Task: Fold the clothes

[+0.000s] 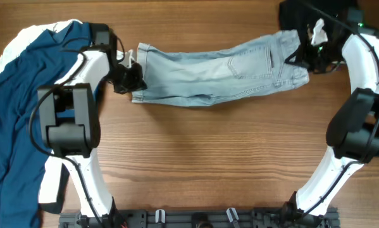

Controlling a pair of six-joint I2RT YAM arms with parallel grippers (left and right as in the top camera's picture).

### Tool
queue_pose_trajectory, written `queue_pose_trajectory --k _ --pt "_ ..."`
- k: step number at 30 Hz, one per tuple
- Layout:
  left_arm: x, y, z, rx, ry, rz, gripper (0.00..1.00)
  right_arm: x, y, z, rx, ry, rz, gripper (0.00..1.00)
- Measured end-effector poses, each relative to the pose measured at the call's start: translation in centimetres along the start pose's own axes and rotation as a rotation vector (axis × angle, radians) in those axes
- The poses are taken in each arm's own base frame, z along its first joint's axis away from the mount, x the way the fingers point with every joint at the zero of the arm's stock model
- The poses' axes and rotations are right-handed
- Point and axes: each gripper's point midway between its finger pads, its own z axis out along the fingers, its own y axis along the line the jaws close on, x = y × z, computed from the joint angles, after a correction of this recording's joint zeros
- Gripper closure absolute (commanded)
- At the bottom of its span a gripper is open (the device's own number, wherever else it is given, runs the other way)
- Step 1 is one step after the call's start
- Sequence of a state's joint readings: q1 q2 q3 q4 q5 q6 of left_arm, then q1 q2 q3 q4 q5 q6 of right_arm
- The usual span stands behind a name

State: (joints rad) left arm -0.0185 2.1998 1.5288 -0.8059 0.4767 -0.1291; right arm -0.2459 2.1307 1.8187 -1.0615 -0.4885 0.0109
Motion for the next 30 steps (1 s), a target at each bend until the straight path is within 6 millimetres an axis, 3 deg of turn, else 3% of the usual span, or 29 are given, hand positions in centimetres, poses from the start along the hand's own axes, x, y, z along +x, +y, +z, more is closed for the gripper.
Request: queue_pose_trajectory --k 3,8,12,17,19,21,23,24,25,28,30 --pt "0.1 -1.1 0.6 -0.022 -0.003 0.027 0.96 0.4 3.5 1.5 0.032 0.019 -0.109 0.96" --pt "0.0 -2.8 1.4 -0.027 -0.022 0.043 0.96 3.5 15.0 6.3 -0.028 0.062 -0.347 0.96" --pt "-0.2 -2.9 1.4 -0.024 -0.028 0.035 0.96 5.1 22.6 8.5 -0.126 0.022 -0.396 0.96" --pt "-0.3 -3.1 1.5 -0.021 -0.037 0.04 0.96 7.2 30.0 9.8 -0.246 -0.014 -0.365 0.96" --pt "-0.4 -3.2 1.5 -0.019 -0.042 0.043 0.96 8.1 32.0 10.0 -0.283 -0.015 -0.349 0.96" --pt "-0.5 -3.2 1.6 -0.019 -0.042 0.041 0.69 8.7 33.5 10.2 -0.301 -0.022 -0.316 0.96" --pt "-0.2 -3.9 1.5 0.004 -0.029 0.036 0.5 8.9 33.6 10.3 -0.296 -0.017 -0.289 0.96" --pt "0.0 -4.2 1.2 0.005 -0.012 0.028 0.35 8.8 33.6 10.3 -0.295 -0.019 -0.276 0.96" --pt "1.2 -4.0 0.7 -0.026 0.042 0.002 0.24 8.5 33.5 10.3 -0.292 -0.026 -0.261 0.96" --pt "3.8 -2.2 -1.4 -0.117 0.172 -0.093 0.21 8.3 33.4 10.3 -0.282 -0.035 -0.238 0.96" --pt "3.5 -0.5 -3.8 -0.19 0.178 -0.137 0.17 8.1 33.3 10.3 -0.275 -0.042 -0.231 0.96"
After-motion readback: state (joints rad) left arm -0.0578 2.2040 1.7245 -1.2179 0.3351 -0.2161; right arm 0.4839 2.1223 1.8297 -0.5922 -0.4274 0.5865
